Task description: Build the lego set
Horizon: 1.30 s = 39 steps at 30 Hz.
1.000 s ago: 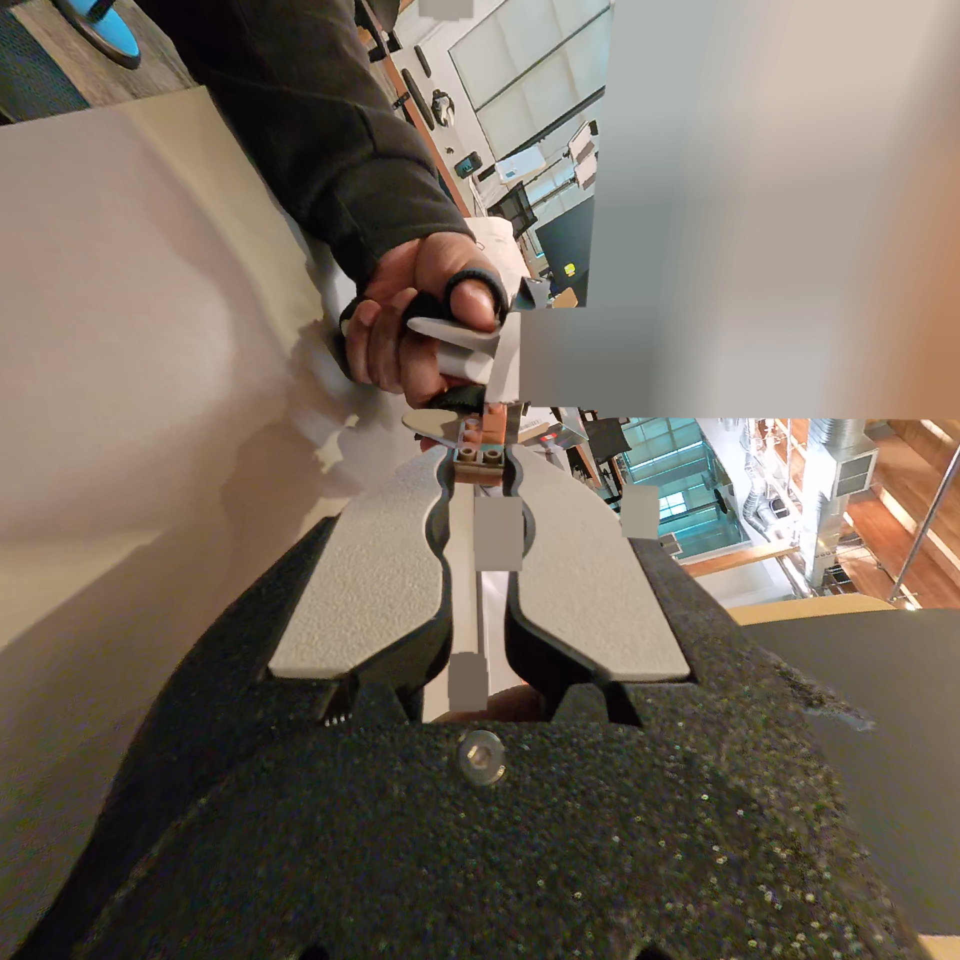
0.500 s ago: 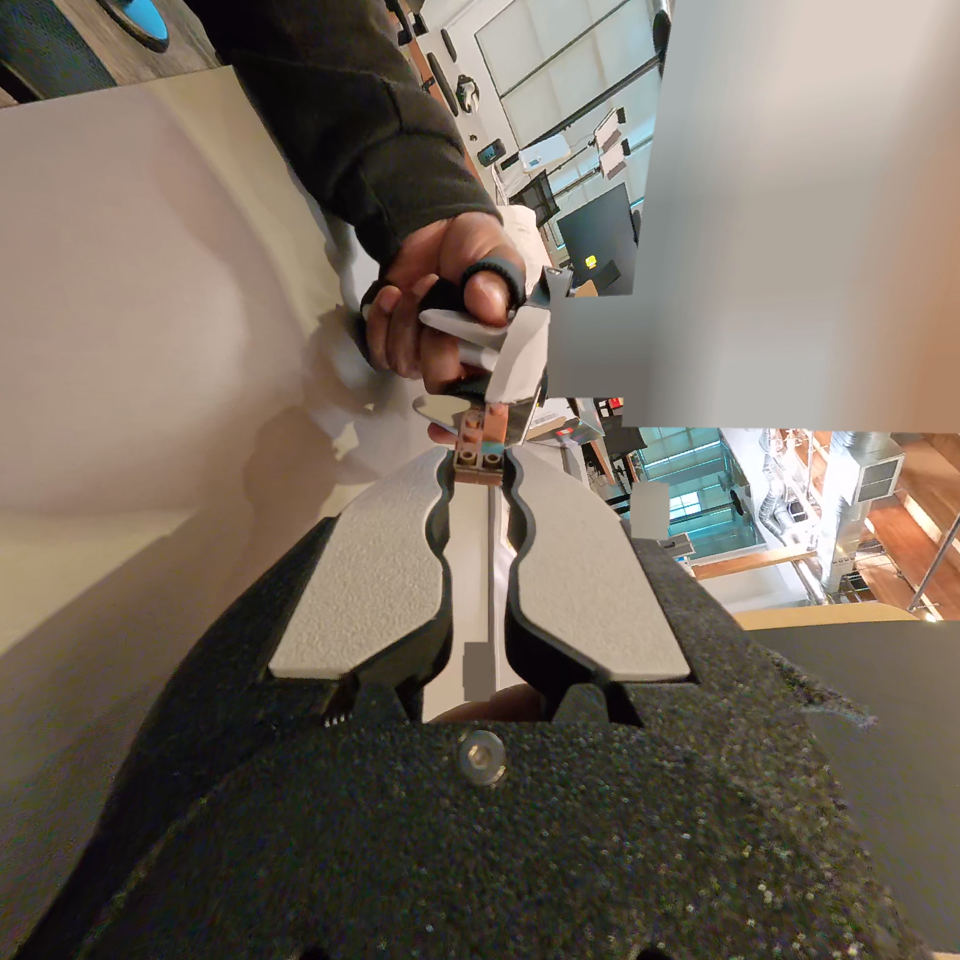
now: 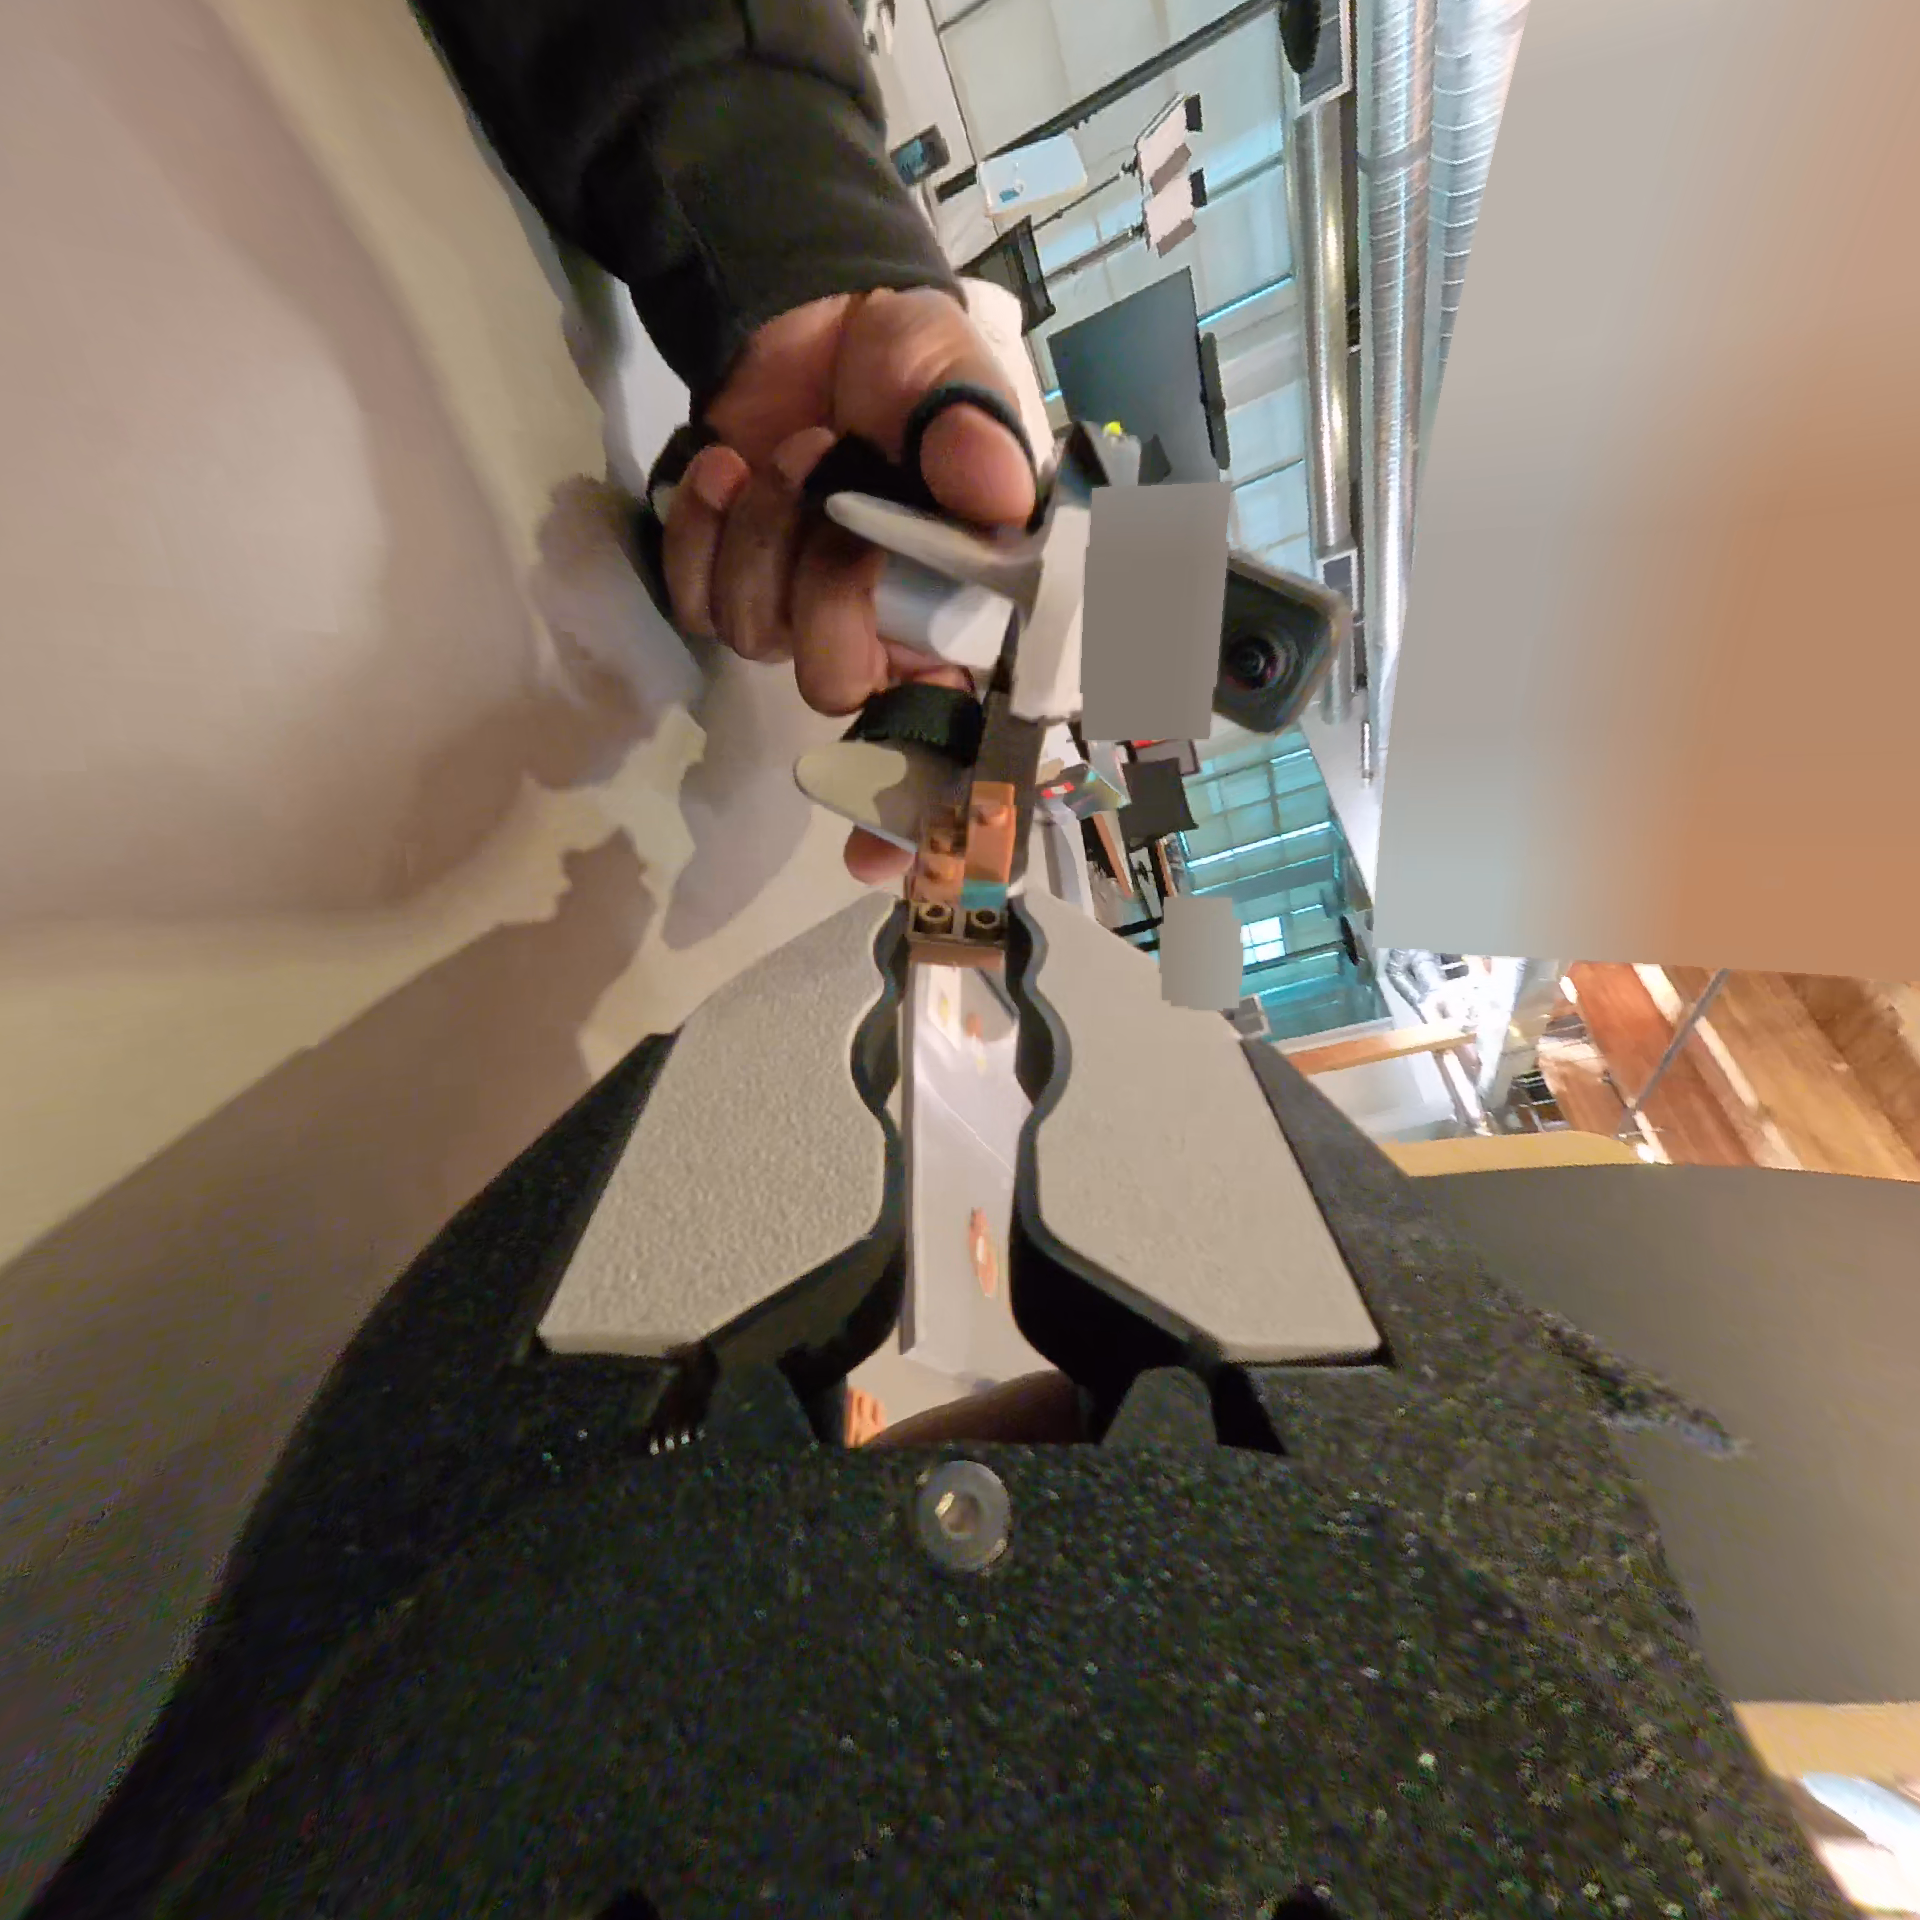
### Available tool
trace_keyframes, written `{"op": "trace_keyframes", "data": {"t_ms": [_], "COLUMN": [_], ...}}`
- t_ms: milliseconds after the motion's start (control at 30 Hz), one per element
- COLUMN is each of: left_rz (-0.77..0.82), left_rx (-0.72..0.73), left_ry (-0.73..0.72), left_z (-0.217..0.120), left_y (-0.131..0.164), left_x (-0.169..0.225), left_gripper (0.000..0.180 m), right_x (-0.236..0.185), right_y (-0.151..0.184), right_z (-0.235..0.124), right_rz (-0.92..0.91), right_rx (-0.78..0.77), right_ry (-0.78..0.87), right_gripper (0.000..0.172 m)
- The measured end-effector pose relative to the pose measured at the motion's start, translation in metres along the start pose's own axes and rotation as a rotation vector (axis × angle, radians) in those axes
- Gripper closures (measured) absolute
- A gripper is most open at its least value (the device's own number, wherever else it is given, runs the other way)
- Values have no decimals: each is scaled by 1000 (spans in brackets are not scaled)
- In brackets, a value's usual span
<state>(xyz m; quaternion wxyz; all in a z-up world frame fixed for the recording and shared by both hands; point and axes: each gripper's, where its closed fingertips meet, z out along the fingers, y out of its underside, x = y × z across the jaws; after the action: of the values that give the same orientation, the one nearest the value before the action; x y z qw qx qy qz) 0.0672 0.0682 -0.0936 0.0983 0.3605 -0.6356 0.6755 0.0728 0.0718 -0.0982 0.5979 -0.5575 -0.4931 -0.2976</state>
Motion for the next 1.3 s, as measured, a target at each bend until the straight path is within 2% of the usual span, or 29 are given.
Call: {"op": "trace_keyframes", "data": {"t_ms": [133,267,733,800,867,900,967,1033,1100,1233,1300], "left_rz": [32,46,37,24,66,107,190,263,316,431,477], "left_rx": [-59,-45,-38,-15,33,69,121,106,53,-16,-33], "left_ry": [-44,-48,-61,-74,-77,-95,-135,-161,-178,-243,-277], "left_z": [8,10,9,8,3,-2,-8,-7,0,7,7], "left_y": [8,6,4,1,-8,-14,-23,-22,-16,-9,-8], "left_x": [-4,-4,-7,-10,-10,-11,-12,-12,-11,-13,-16], "left_gripper": [138,154,156,155,136,132,131,136,141,158,161], "right_x": [0,-2,-2,-2,-3,-2,1,5,7,4,3], "right_y": [-1,-2,3,7,13,15,16,15,13,6,7], "right_z": [0,1,3,4,6,6,5,4,3,3,3], "right_rz": [1,-20,38,139,329,430,636,803,880,929,936], "right_rx": [3,-3,-9,-18,-28,-21,5,42,72,110,104], "right_ry": [3,1,-7,-32,-85,-108,-162,-201,-223,-264,-271], "right_gripper": [155,155,155,154,155,154,155,155,154,154,154]}}
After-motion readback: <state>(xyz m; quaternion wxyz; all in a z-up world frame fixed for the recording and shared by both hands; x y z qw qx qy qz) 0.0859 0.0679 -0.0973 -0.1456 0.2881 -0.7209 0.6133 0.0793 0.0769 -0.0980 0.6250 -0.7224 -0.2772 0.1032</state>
